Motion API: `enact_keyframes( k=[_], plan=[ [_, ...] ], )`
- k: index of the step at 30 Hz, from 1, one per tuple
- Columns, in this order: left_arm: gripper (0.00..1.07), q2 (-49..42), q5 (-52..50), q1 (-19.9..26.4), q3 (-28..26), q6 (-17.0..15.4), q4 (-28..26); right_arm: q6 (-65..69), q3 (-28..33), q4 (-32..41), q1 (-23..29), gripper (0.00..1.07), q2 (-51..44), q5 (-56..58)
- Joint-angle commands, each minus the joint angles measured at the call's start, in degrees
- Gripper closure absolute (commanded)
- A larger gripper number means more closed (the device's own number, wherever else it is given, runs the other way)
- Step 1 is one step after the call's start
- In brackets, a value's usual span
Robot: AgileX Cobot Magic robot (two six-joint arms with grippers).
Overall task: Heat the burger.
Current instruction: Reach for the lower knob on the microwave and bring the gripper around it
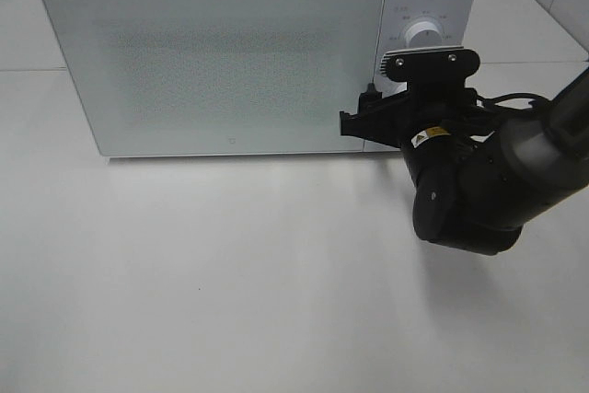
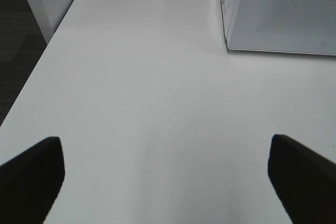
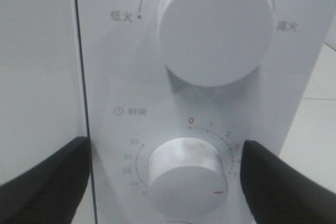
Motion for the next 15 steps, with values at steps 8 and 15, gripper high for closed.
enact_keyframes(
  k=[8, 15],
  plan=[
    [0.09, -0.7, -0.9, 0.2, 0.2, -0.2, -0.1, -0.1, -0.5, -1.1, -1.7, 0.31, -0.1, -1.7],
    [0.09, -0.7, -0.9, 0.2, 0.2, -0.2, -0.1, -0.2, -1.5, -1.1, -1.7, 0.31, 1.1, -0.8]
  ],
)
